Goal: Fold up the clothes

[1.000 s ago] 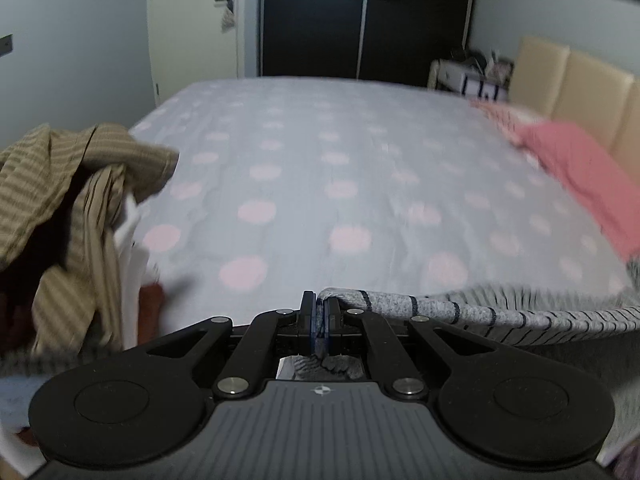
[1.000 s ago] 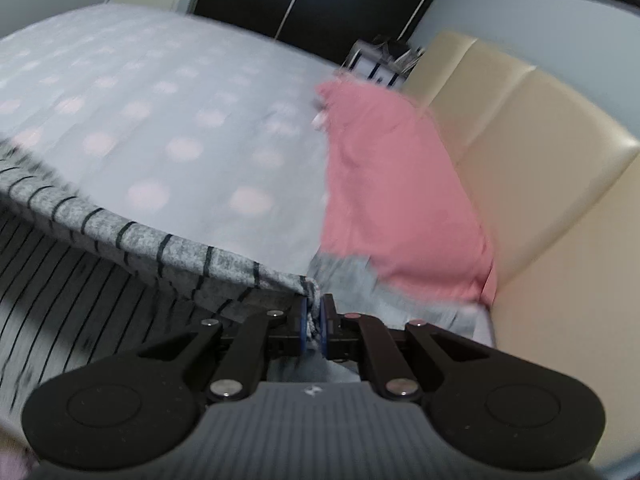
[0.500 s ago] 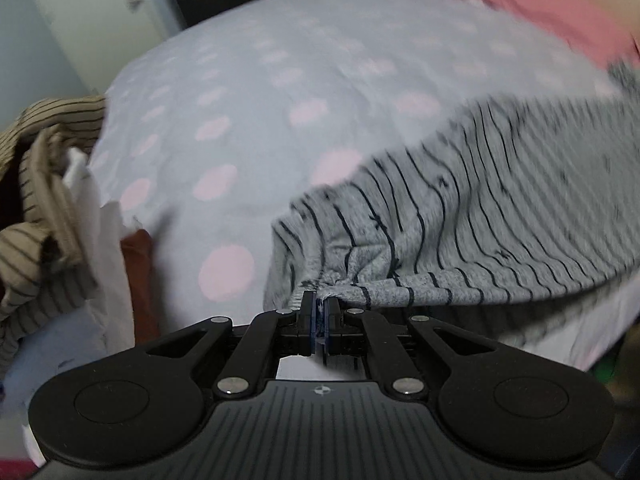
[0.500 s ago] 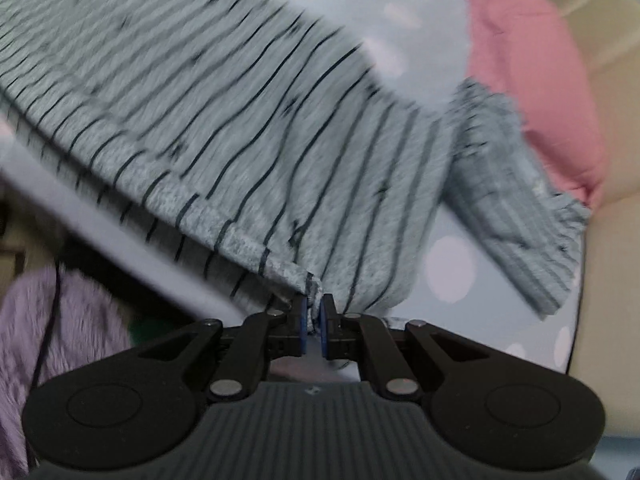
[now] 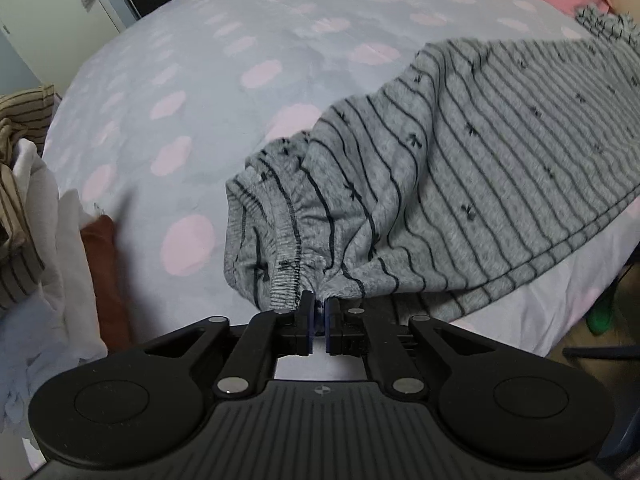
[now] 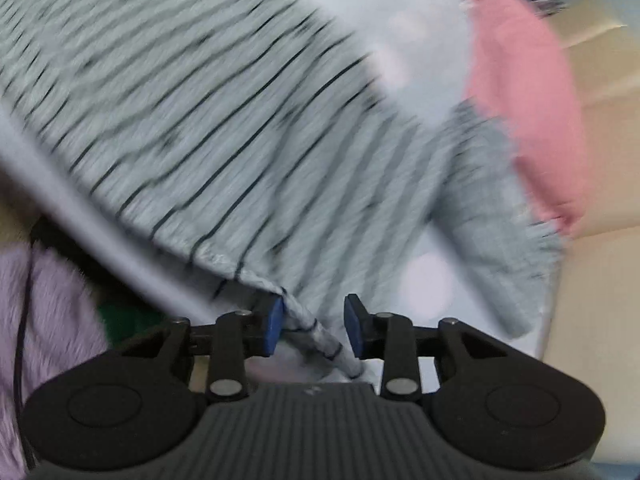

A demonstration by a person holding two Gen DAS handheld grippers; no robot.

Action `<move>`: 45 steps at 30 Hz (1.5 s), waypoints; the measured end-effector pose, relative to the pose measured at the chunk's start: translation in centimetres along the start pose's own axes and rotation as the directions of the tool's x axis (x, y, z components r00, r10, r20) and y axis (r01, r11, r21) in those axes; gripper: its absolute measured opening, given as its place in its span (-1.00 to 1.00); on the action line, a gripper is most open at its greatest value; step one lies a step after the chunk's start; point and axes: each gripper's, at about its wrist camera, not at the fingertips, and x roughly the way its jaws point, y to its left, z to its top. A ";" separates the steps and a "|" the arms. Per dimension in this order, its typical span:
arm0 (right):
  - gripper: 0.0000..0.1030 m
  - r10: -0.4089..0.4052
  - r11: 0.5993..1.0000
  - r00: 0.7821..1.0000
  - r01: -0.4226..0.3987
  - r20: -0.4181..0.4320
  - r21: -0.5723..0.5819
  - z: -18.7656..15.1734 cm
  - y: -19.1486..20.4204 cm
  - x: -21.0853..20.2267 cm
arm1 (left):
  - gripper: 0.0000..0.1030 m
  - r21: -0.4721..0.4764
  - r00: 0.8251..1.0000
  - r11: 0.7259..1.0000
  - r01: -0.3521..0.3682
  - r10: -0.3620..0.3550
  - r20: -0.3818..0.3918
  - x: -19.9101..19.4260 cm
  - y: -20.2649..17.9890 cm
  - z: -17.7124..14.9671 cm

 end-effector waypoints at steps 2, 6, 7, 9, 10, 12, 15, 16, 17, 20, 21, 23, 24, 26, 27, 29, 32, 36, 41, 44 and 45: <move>-0.09 -0.097 0.995 0.993 0.096 0.067 0.016 1.5 -0.1 -1.1 | -0.79 -0.029 1.000 0.999 0.027 -0.027 -0.001 -0.2 0.6 -0.1; 0.08 -0.177 0.983 0.970 0.183 0.167 -0.017 4.9 1.9 -2.1 | -0.39 -0.110 0.994 0.987 0.113 -0.111 0.020 -1.2 2.0 -0.5; 0.08 -0.175 0.982 0.969 0.184 0.175 -0.039 5.5 2.5 -1.9 | -0.39 -0.125 0.992 0.984 0.125 -0.121 0.041 -1.5 2.4 -0.4; 0.08 -0.166 0.981 0.968 0.181 0.186 -0.068 6.7 3.6 -1.3 | -0.39 -0.186 0.987 0.971 0.149 -0.134 0.090 -1.7 3.2 0.1; 0.08 -0.155 0.983 0.970 0.171 0.188 -0.071 7.2 3.9 -1.1 | -0.39 -0.228 0.986 0.962 0.151 -0.129 0.107 -1.5 3.8 0.5; 0.09 -0.140 0.985 0.971 0.156 0.193 -0.074 8.1 4.4 -0.8 | -0.39 -0.310 0.984 0.938 0.157 -0.121 0.132 -0.9 5.3 1.6; 0.11 -0.138 0.985 0.968 0.156 0.208 -0.073 9.2 4.9 -1.0 | -0.14 -0.425 0.981 0.887 0.182 -0.133 0.143 1.1 7.3 3.5; 0.12 -0.138 0.985 0.967 0.156 0.213 -0.073 9.6 5.0 -1.1 | -0.11 -0.458 0.980 0.869 0.188 -0.138 0.140 1.9 7.9 4.2; 0.16 -0.137 0.985 0.966 0.156 0.218 -0.073 10.0 5.2 -1.2 | -0.11 -0.489 0.982 0.853 0.186 -0.141 0.127 2.9 8.4 4.7; 0.21 -0.136 0.985 0.963 0.156 0.233 -0.072 11.2 5.6 -1.4 | -0.11 -0.550 0.989 0.822 0.150 -0.134 0.069 5.7 9.5 5.9; 0.21 -0.135 0.985 0.962 0.156 0.238 -0.071 11.6 5.8 -1.5 | -0.11 -0.569 0.989 0.810 0.143 -0.135 0.056 6.5 9.7 6.0; 0.22 -0.133 0.986 0.964 0.151 0.229 -0.065 11.9 5.8 -1.1 | -0.11 -0.607 0.987 0.781 0.147 -0.154 0.041 8.1 10.1 6.3; 0.22 -0.133 0.987 0.966 0.150 0.221 -0.062 11.9 5.7 -0.8 | -0.11 -0.623 0.984 0.765 0.161 -0.170 0.045 8.6 10.2 6.3; 0.22 -0.133 0.988 0.970 0.147 0.203 -0.055 11.9 5.6 -0.3 | -0.27 -0.640 0.980 0.748 0.177 -0.192 0.047 9.4 10.2 6.4; 0.22 -0.133 0.988 0.972 0.146 0.195 -0.052 11.8 5.5 -0.1 | -0.58 -0.641 0.979 0.747 0.178 -0.197 0.043 9.8 10.2 6.5; 0.22 -0.133 0.989 0.975 0.143 0.178 -0.046 11.8 5.3 0.5 | -0.68 -0.611 0.987 0.779 0.143 -0.160 0.028 9.7 10.0 6.8; 0.22 -0.133 0.990 0.979 0.140 0.152 -0.035 11.8 5.1 1.2 | -0.82 -0.596 0.998 0.800 0.064 -0.055 0.032 8.8 10.8 7.1; 0.22 -0.132 0.991 0.984 0.135 0.117 -0.022 11.7 4.7 2.3 | -0.82 -0.661 1.000 0.750 0.028 -0.014 0.026 8.4 13.4 6.1; 0.22 -0.109 0.991 0.992 0.103 0.070 0.087 10.1 3.2 3.5 | -0.74 -0.598 1.000 0.801 0.007 0.012 0.029 8.0 11.9 6.6; 0.22 -0.068 0.964 0.997 0.054 0.043 0.260 7.2 0.8 4.2 | -0.53 -0.576 0.999 0.817 0.008 0.020 0.042 7.0 11.2 7.0; 0.24 -0.053 0.948 0.998 0.039 0.035 0.316 6.2 0.1 4.4 | -0.46 -0.561 0.998 0.828 0.001 0.030 0.046 6.4 10.9 7.0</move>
